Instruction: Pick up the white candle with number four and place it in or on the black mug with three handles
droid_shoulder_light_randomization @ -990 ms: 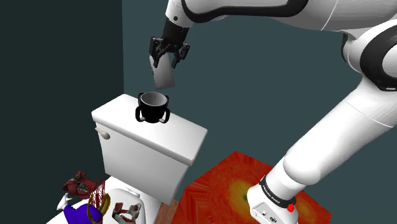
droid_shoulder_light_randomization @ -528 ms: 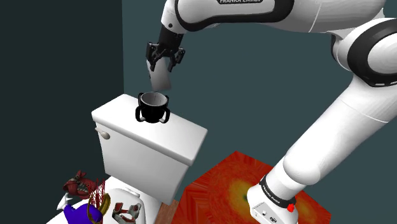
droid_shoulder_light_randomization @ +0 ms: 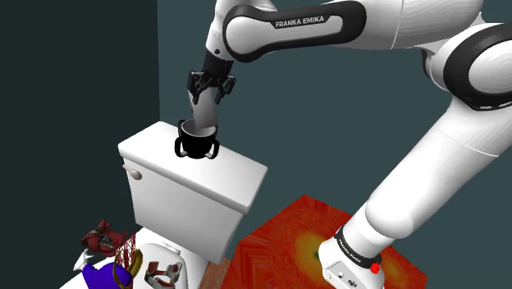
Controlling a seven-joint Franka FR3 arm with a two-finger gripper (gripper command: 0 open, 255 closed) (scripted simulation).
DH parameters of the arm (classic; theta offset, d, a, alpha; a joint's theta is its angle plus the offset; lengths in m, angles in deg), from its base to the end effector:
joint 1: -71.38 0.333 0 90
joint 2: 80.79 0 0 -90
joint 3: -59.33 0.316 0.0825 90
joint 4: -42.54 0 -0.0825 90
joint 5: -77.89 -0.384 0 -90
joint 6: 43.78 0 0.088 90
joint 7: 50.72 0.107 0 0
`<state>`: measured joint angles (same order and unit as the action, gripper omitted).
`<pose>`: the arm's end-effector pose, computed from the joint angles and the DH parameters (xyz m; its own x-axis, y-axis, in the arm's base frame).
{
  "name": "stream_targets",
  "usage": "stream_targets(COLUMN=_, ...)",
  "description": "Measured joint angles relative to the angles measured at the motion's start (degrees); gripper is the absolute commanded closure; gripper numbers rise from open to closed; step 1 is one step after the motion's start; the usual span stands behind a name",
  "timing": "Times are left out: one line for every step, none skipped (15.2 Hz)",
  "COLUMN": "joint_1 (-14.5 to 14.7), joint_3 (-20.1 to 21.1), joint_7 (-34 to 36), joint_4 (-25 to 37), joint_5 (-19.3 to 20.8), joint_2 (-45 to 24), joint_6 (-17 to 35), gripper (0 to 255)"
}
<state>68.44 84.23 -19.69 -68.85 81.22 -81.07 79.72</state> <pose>0.5384 0.2142 0.4971 0.9701 -0.1346 0.2021 -0.1247 -0.9903 -0.0610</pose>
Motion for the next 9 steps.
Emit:
stream_targets(joint_1=0.02, joint_3=0.02, joint_7=0.14, joint_4=-0.68, joint_5=0.14, joint_2=-0.19, joint_6=0.84, gripper=255)
stream_targets(joint_1=0.09, joint_3=0.08, joint_7=0.4, joint_4=-1.2, joint_5=0.34, joint_2=-0.45, joint_6=1.59, gripper=255)
stream_targets(joint_1=0.08, joint_3=0.06, joint_7=0.47, joint_4=-1.61, joint_5=0.52, joint_2=-0.75, joint_6=2.28, gripper=255)
stream_targets(joint_1=0.08, joint_3=0.06, joint_7=0.56, joint_4=-2.14, joint_5=0.63, joint_2=-0.91, joint_6=2.95, gripper=255)
stream_targets(joint_1=0.09, joint_3=0.07, joint_7=0.64, joint_4=-2.44, joint_5=0.69, joint_2=-0.94, joint_6=3.35, gripper=255)
stream_targets(joint_1=0.09, joint_3=0.07, joint_7=0.64, joint_4=-2.72, joint_5=0.67, joint_2=-0.89, joint_6=3.58, gripper=255)
stream_targets(joint_1=0.09, joint_3=0.07, joint_7=0.66, joint_4=-2.82, joint_5=0.67, joint_2=-0.88, joint_6=3.68, gripper=255)
stream_targets(joint_1=0.1, joint_3=0.08, joint_7=0.67, joint_4=-2.87, joint_5=0.68, joint_2=-0.87, joint_6=3.72, gripper=255)
stream_targets(joint_1=0.1, joint_3=0.08, joint_7=0.67, joint_4=-2.89, joint_5=0.68, joint_2=-0.87, joint_6=3.74, gripper=255)
